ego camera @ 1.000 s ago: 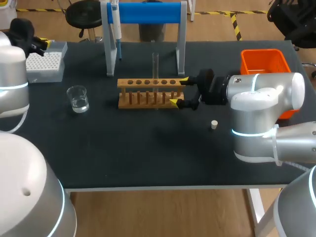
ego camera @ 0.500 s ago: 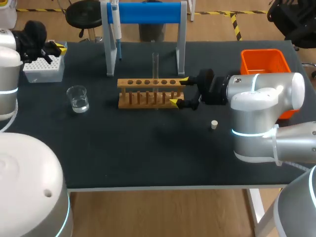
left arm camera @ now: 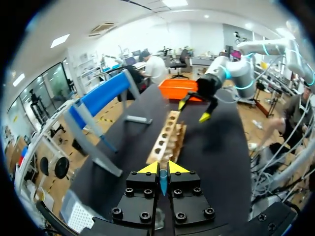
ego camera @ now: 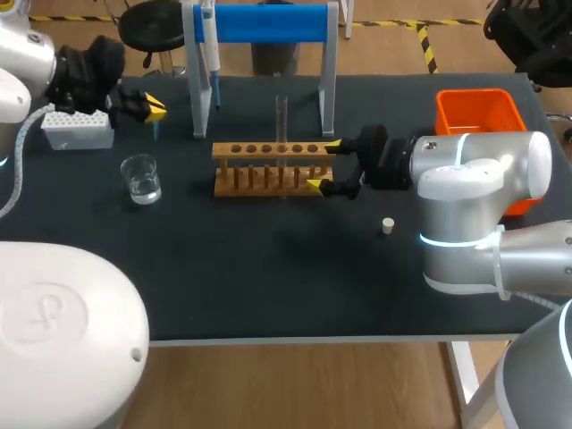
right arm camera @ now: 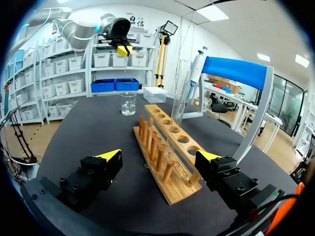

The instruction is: Invert the test tube, pick up the pipette, mount the tip to pipette, aspirate from beaker and dispense into the tube, eject the tip, return the pipette, and cap with the stopper.

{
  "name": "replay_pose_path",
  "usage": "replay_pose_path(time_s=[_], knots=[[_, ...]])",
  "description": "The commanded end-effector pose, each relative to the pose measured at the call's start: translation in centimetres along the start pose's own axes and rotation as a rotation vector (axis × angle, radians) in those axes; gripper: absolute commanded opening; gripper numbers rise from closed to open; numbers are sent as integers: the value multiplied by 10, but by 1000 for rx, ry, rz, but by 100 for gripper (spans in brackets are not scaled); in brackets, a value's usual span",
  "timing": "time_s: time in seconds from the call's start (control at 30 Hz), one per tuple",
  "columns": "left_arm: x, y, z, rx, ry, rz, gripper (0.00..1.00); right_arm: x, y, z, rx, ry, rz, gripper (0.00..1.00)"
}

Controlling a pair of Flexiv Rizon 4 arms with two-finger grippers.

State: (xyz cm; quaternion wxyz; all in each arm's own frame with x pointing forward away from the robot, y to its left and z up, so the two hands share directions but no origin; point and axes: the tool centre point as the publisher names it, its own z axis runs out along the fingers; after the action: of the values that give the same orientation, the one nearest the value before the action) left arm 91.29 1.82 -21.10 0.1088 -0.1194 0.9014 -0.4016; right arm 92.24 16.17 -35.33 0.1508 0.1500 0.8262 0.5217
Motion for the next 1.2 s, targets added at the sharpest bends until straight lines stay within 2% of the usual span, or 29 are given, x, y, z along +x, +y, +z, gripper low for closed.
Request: replay_pose_path(time_s=[0.03,0.3,0.47,0.67,0.93,1.2], knots=[[19,-22,1,7,59,24,0,1,-1,0,-3,-4,0,100],[56,-63,19,76,114,84,0,1,-1,0,-3,-4,0,100],[74,-80,29,97,146,93,0,1,-1,0,-3,-4,0,100],[91,-97,38,83,200,63,0,1,-1,0,-3,-4,0,100],[103,-117,47,76,274,22,0,1,-1,0,-3,-4,0,100],[103,-134,53,126,305,25,0,1,-1,0,-3,-4,0,100]])
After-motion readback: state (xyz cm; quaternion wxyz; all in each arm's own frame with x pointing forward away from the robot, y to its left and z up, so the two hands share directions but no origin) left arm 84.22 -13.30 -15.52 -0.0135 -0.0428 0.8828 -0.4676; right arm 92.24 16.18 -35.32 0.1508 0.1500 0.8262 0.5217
